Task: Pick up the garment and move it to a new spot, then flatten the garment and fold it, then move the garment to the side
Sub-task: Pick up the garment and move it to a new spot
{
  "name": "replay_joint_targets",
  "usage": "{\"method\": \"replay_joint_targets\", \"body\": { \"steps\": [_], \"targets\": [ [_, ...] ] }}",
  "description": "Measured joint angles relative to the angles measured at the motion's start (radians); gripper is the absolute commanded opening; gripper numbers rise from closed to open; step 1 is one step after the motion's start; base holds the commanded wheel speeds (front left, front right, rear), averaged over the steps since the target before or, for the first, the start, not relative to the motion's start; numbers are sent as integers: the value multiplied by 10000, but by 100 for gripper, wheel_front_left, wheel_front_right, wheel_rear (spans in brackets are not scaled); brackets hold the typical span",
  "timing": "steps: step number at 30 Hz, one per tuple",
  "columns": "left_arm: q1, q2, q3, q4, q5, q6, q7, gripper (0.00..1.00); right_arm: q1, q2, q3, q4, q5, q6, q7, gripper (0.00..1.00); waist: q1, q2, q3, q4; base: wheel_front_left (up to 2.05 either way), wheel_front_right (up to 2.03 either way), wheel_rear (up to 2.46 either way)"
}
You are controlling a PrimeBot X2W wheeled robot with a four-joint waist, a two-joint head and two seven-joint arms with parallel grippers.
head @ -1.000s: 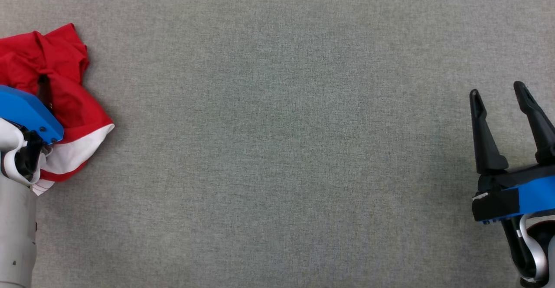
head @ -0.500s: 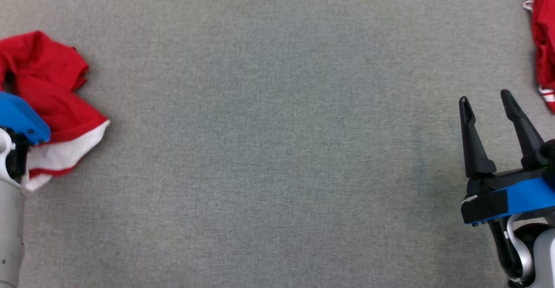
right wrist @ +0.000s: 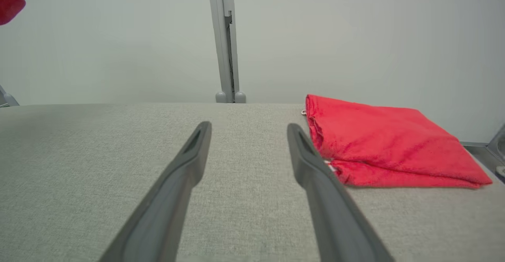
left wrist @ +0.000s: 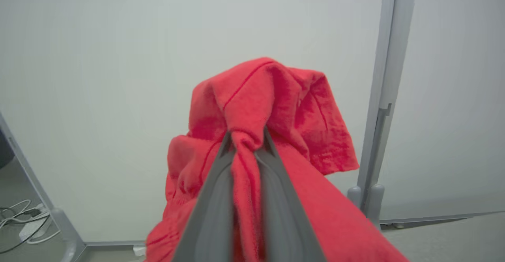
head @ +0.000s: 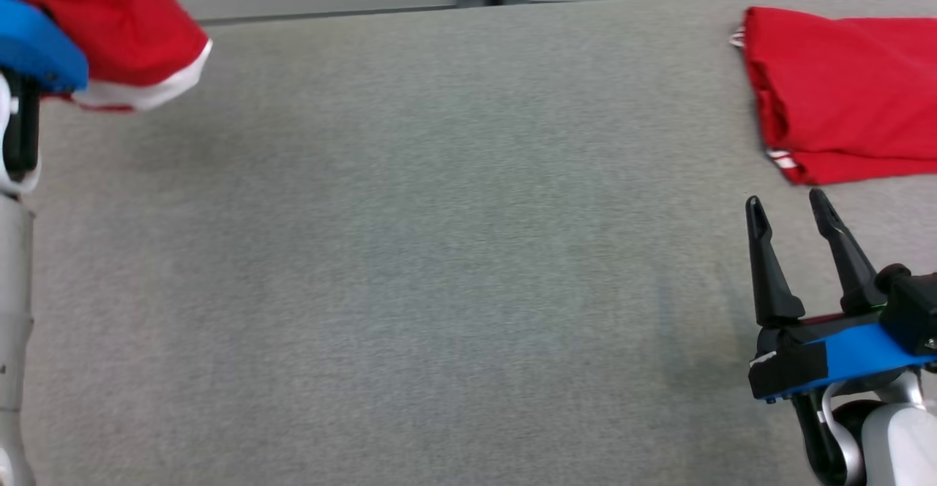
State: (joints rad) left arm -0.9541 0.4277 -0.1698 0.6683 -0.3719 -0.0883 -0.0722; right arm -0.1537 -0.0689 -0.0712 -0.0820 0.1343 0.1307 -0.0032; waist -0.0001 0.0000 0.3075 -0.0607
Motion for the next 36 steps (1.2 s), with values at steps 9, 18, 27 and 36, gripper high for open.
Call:
{"method": "replay_joint_targets", "body": {
  "steps": [9,18,27,36],
  "targets": [
    [-638,-564,-1034,-2849,548,171,997,0,57,155,211,644,303,0,-518,100,0,0,-137,-1599,0,0,0],
    [4,-1183,-1858,-3983,635,228,1507,0,114,173,345,1162,790,0,-986,100,0,0,-160,-2549,0,0,0],
    [2317,-1753,-2466,-3586,284,479,1323,0,77,176,431,1465,874,0,-1198,100,1,0,-161,-2636,0,0,0],
    [4123,-2468,-3405,-2742,161,435,1012,0,19,178,485,1592,869,0,-1212,100,1,1,-181,-2462,0,0,0]
  ]
}}
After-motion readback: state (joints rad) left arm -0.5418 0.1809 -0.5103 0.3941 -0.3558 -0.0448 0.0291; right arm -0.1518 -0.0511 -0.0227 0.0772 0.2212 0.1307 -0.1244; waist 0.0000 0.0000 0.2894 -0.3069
